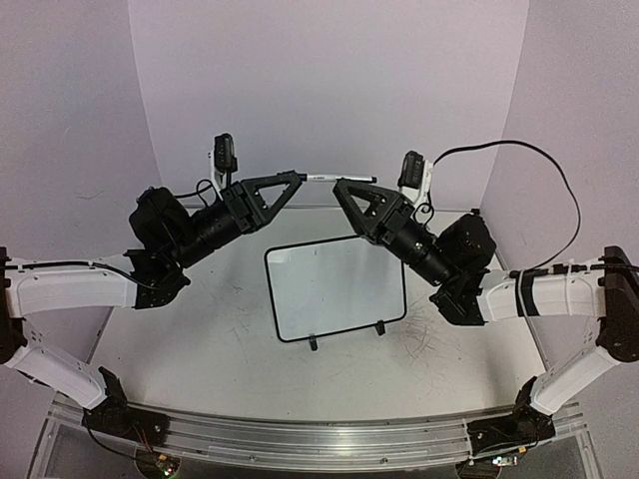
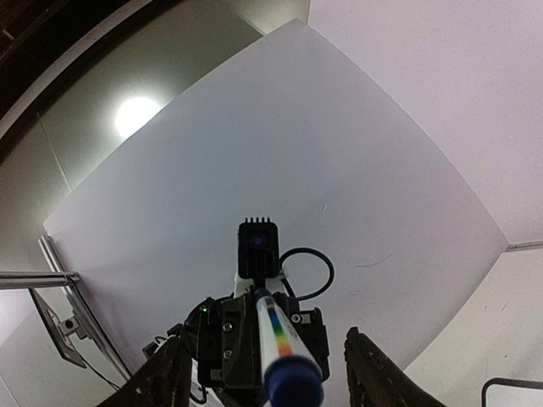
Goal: Write a sentence on the whiteboard
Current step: Pass from the left arm to the right
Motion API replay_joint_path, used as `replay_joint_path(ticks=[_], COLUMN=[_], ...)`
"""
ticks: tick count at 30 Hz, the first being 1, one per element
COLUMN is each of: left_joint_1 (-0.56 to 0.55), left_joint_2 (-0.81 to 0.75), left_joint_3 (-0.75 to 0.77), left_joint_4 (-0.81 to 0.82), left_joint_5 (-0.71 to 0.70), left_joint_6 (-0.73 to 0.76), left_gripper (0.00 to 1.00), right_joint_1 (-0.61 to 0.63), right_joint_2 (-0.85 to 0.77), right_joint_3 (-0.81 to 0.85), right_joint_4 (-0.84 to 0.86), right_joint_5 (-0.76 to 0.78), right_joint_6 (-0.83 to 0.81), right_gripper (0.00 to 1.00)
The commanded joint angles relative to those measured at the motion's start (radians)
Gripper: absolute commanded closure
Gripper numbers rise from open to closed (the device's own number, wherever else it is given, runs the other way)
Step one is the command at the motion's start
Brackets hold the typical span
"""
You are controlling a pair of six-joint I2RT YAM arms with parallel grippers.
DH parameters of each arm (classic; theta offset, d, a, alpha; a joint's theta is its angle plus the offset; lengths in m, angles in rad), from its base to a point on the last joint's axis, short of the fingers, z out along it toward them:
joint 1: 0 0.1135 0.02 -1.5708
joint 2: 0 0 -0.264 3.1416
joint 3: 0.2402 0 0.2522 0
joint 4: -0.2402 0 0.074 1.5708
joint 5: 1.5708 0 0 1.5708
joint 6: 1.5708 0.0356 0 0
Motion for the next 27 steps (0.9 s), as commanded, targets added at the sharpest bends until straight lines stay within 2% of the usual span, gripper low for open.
replay_joint_path(ticks=[1,4,9,11,12,13,14,16,19,20,21,22,24,27], left_joint_1=[-0.003,-0.003,-0.003,-0.003,-0.004,-0.004,-0.003,0.007,0.027,0.035,0.042,0.054,0.083,0.098], left_joint_2=[0.009,0.012,0.012,0.013,0.010,0.003,-0.006,-0.031,-0.071,-0.074,-0.075,-0.074,-0.072,-0.047], left_joint_3=[-0.004,-0.007,-0.008,-0.013,-0.021,-0.036,-0.053,-0.082,-0.077,-0.045,-0.016,0.006,0.012,0.025], left_joint_4=[0.067,0.072,0.074,0.073,0.073,0.073,0.073,0.049,-0.145,-0.255,-0.393,-0.463,-0.526,-0.530], left_joint_5=[0.009,0.013,0.021,0.025,0.023,0.013,0.005,0.013,0.044,0.058,0.070,0.083,0.160,0.289], left_joint_6=[-0.013,-0.017,-0.017,-0.017,-0.018,-0.019,-0.021,-0.021,0.018,0.053,0.094,0.109,0.107,0.096], left_gripper=[1.00,1.00,1.00,0.99,0.95,0.86,0.74,0.43,0.13,0.07,0.04,0.03,0.02,0.03], right_joint_1=[0.000,0.000,0.000,-0.002,-0.008,-0.022,-0.037,-0.098,-0.201,-0.223,-0.243,-0.245,-0.246,-0.248], right_joint_2=[0.019,0.038,0.065,0.061,0.054,0.044,0.034,0.019,0.008,0.005,0.002,-0.007,-0.041,-0.095], right_joint_3=[0.057,0.100,0.128,0.123,0.116,0.102,0.085,0.061,0.056,0.077,0.099,0.115,0.134,0.141], right_joint_4=[0.070,0.067,0.063,0.063,0.062,0.061,0.058,0.032,-0.070,-0.163,-0.245,-0.326,-0.485,-0.626], right_joint_5=[0.079,0.063,0.026,0.016,0.006,-0.008,-0.028,-0.131,-0.308,-0.366,-0.418,-0.454,-0.481,-0.478], right_joint_6=[0.043,0.054,0.085,0.081,0.081,0.082,0.085,0.103,0.096,0.069,0.028,-0.015,-0.132,-0.243], right_gripper=[0.40,0.43,0.74,0.91,0.97,0.99,1.00,1.00,1.00,1.00,1.00,1.00,1.00,1.00])
